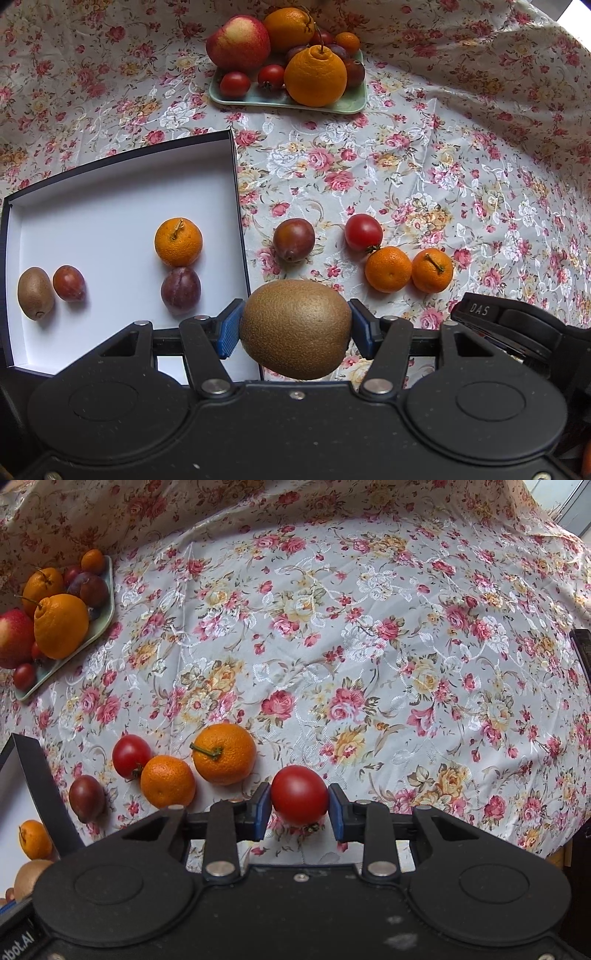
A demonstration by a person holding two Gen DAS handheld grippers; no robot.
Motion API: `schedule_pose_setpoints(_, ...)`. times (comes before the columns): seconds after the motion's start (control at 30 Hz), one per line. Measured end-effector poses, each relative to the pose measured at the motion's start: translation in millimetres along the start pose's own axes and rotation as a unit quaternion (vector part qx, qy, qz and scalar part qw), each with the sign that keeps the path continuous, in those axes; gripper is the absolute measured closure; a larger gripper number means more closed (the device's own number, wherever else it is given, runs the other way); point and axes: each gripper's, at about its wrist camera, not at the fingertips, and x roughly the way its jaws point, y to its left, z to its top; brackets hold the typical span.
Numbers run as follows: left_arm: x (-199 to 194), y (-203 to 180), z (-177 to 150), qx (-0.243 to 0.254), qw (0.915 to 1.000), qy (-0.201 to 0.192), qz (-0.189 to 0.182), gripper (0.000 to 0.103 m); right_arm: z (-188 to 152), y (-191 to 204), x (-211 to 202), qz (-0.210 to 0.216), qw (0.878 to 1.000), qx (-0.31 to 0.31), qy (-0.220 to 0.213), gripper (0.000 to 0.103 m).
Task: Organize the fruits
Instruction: 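Carry the tomato and kiwi over the white box with both tools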
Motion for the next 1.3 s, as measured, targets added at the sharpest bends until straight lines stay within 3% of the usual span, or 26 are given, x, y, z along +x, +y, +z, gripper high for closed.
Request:
schedule_pose_setpoints(0.2, -7.1, 2.8, -9.9, 0.011, 0.9997, -0.018, 0.013, 0.041, -1.2, -7.2, -14.1, -0.003, 1.0, -0.003, -0.017, 0.071)
schedule_pose_setpoints(0.3, -18.2, 7.6, -16.5, 0.019, 0.9986, -0.045, 0.022, 0.041, -2.0, -6.9, -19.6, -0.005, 1.0, -0.002, -0.022, 0.071)
schedule_pose_setpoints(0.43, -37.2, 26.7, -27.7, 0.004, 0.9965, -0.079, 0.027, 0.041, -5.2, 2.2, -25.0, -0.017, 0.999, -0.015, -0.043, 0.071)
schedule_pose_setpoints(0.57, -45.6, 58.3, -44.4, -0.017, 0.9956, -0.084, 0.037, 0.041, -13.6, 22.7, -29.0, -0.028, 0.997, -0.039, -0.063, 0.071)
schedule_pose_setpoints(0.77, -41.4, 114.9, -61.8, -0.067, 0.9917, -0.079, 0.077, 0.041, -28.7, 60.9, -40.4, 0.006, 0.996, -0.064, -0.065, 0.071)
schedule_pose_setpoints(0.9, -37.8, 151.1, -65.6, -0.113, 0.9903, -0.059, 0.056, 0.041, -45.4, 97.1, -50.9, 0.029, 0.991, -0.099, -0.088, 0.071)
schedule_pose_setpoints(1.3, -35.1, 222.9, -74.3, -0.168, 0.9837, -0.051, 0.037, 0.041, -88.4, 189.8, -74.0, 0.106, 0.965, -0.203, -0.129, 0.071)
